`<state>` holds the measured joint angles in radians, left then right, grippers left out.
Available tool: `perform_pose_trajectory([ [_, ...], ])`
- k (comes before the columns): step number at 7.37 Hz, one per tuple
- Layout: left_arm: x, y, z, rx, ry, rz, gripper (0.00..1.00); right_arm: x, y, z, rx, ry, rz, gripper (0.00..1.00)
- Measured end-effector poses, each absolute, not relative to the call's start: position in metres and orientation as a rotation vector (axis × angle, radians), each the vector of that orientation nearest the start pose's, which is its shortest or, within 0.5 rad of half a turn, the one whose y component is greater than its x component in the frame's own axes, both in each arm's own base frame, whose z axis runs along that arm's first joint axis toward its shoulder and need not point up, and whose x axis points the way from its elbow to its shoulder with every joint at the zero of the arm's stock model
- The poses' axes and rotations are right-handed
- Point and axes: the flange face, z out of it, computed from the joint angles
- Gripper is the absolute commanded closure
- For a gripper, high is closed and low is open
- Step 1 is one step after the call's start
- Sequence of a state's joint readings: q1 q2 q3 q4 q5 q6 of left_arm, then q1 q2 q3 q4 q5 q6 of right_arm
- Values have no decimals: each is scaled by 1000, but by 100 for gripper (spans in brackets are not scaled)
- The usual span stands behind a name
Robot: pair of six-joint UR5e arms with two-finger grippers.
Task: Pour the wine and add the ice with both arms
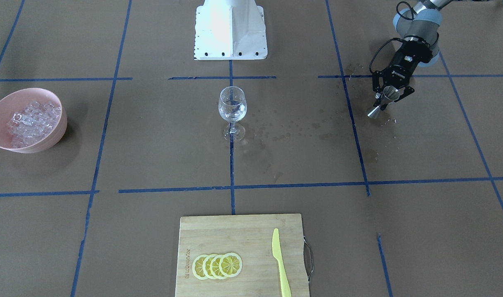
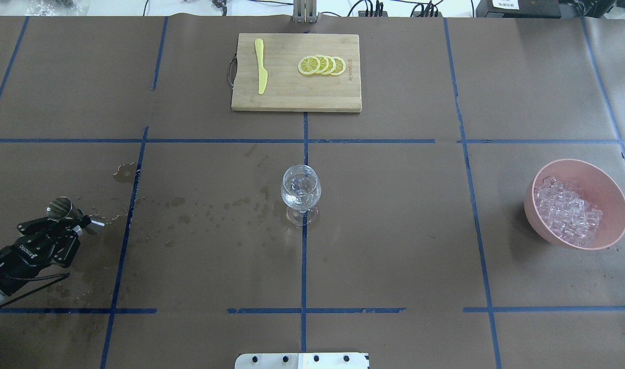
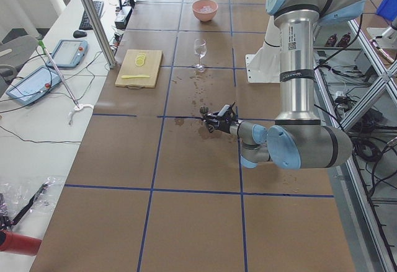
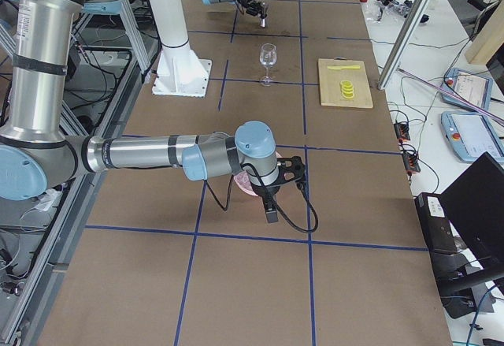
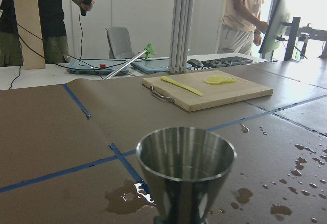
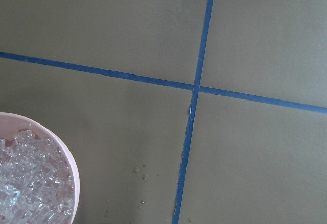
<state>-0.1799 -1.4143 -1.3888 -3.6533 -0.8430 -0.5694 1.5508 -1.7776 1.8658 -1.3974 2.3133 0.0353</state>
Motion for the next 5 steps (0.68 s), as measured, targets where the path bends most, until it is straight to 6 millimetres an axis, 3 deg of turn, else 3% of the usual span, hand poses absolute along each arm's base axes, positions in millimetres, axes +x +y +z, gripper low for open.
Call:
perform_pose_trajectory([
  [5, 336, -264, 594, 1334, 1007, 12, 100, 58, -420, 589, 229, -745, -83, 0],
])
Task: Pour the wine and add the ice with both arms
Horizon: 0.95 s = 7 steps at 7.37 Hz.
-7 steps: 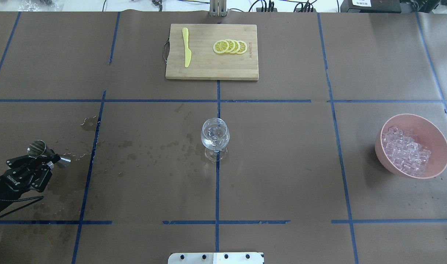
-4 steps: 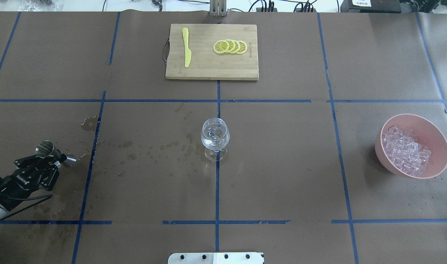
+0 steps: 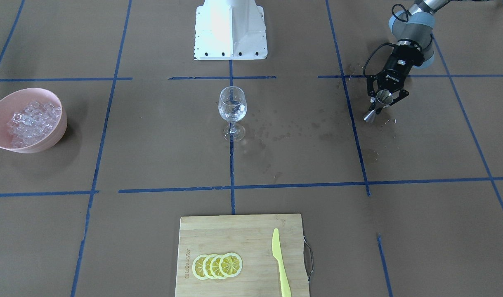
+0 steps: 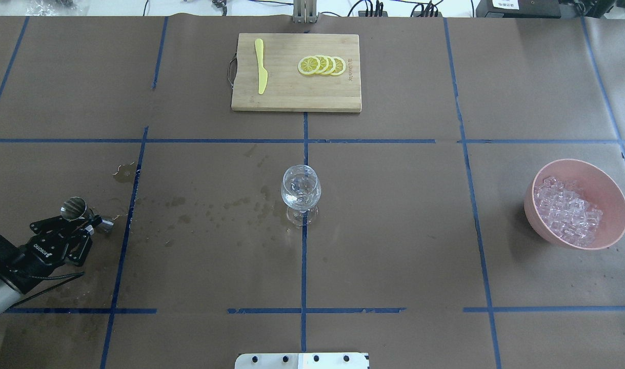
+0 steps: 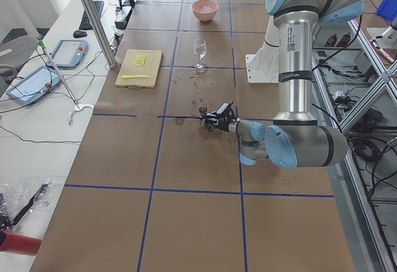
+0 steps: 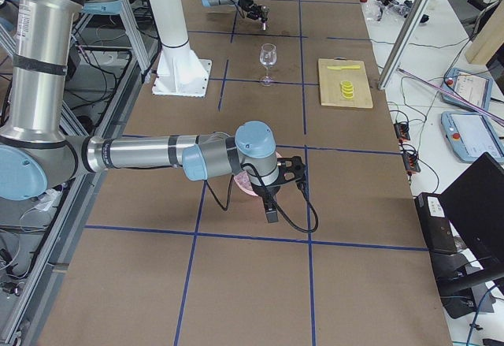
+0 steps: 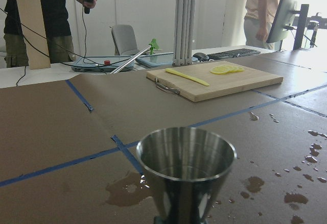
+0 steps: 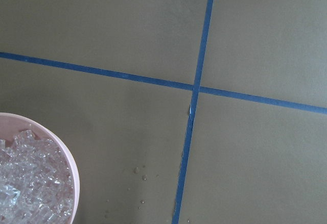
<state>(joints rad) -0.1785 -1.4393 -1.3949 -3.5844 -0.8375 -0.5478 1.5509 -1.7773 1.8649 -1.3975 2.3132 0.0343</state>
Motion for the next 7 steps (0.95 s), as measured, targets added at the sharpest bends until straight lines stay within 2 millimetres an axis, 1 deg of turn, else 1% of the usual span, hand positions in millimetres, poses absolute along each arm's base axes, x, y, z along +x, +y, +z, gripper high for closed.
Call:
perform_pose_trajectory([
  [7, 348, -262, 587, 1325, 1026, 31, 100, 58, -418, 592, 224, -745, -82, 0],
])
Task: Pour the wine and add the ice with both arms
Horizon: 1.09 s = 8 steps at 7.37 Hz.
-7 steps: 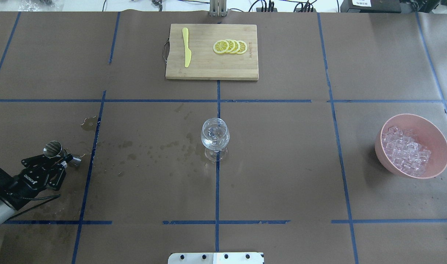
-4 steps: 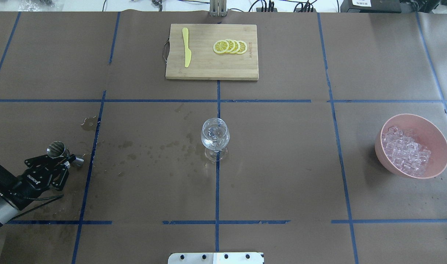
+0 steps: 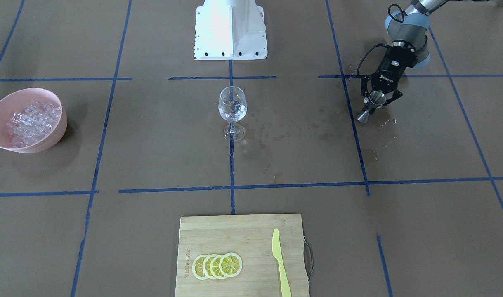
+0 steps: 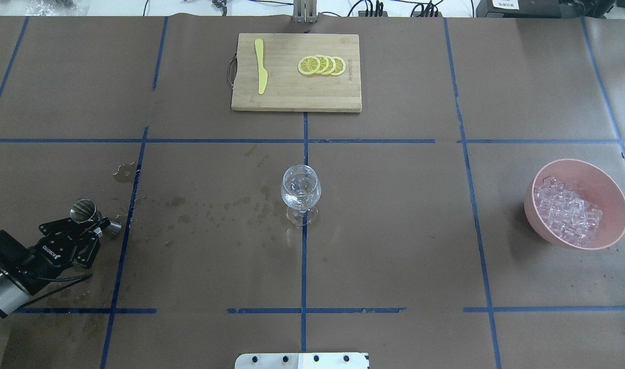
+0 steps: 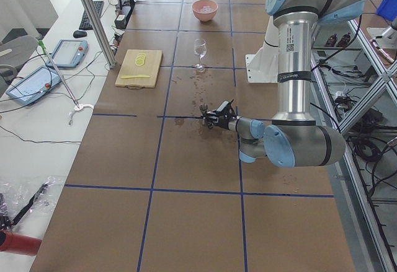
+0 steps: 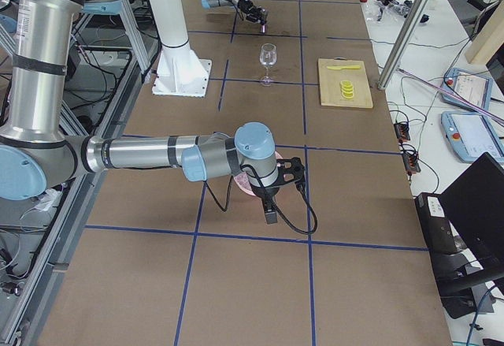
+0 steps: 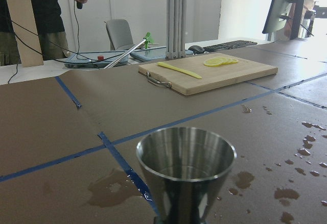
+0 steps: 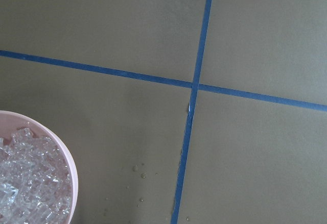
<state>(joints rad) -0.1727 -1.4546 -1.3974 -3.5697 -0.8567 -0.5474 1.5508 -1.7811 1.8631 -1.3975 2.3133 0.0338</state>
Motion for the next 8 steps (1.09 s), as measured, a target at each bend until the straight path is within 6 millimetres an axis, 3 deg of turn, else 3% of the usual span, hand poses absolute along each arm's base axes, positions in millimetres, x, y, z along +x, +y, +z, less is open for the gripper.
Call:
perform_pose_trajectory([
  [8, 351, -260, 589, 1308, 1047, 59, 100, 58, -418, 591, 225, -744, -82, 0],
])
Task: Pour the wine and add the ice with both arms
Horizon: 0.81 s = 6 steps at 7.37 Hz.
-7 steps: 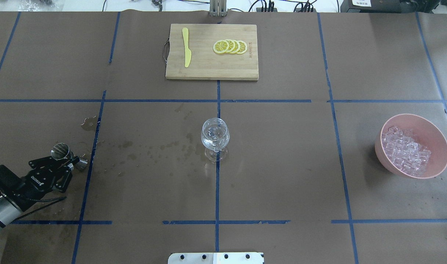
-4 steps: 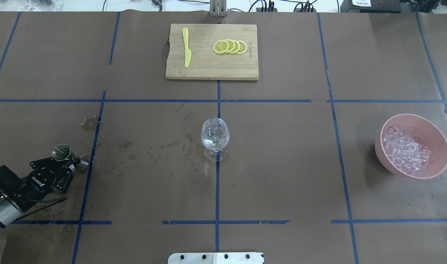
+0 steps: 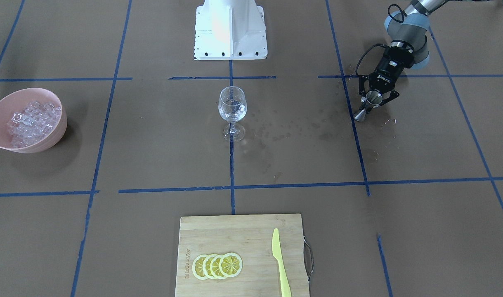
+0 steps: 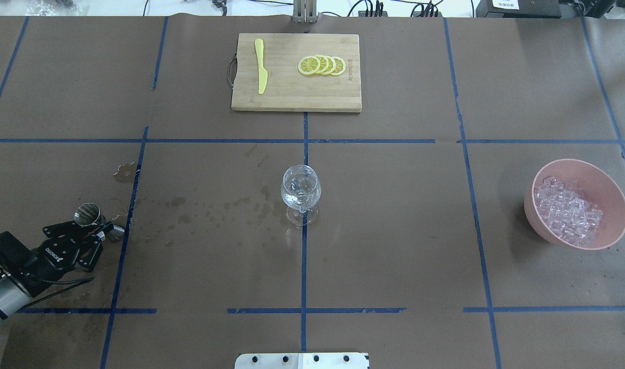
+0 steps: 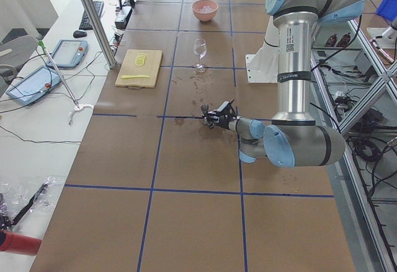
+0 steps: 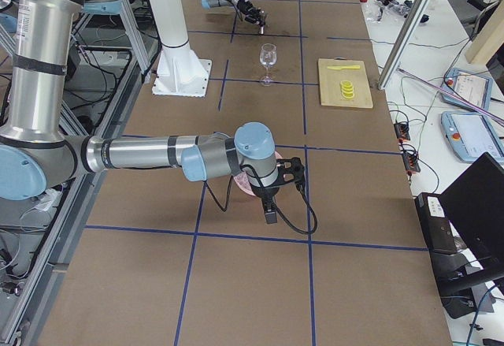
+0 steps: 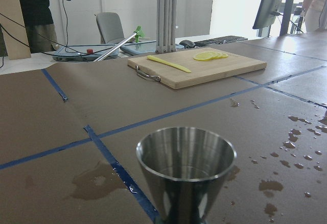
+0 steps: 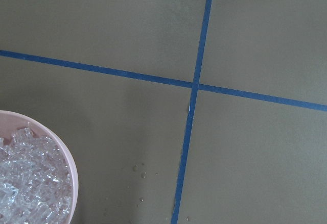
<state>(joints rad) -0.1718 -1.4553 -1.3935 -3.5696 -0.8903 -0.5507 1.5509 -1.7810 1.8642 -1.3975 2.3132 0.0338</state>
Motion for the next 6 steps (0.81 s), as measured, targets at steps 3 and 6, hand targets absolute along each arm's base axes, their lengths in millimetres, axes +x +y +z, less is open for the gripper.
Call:
perform_pose_trajectory([
  [3, 351, -259, 590, 1305, 1048, 66, 100, 58, -419, 591, 226, -744, -81, 0],
  [6, 351, -259, 591, 1302, 1050, 72, 100, 58, -419, 591, 226, -744, -80, 0],
])
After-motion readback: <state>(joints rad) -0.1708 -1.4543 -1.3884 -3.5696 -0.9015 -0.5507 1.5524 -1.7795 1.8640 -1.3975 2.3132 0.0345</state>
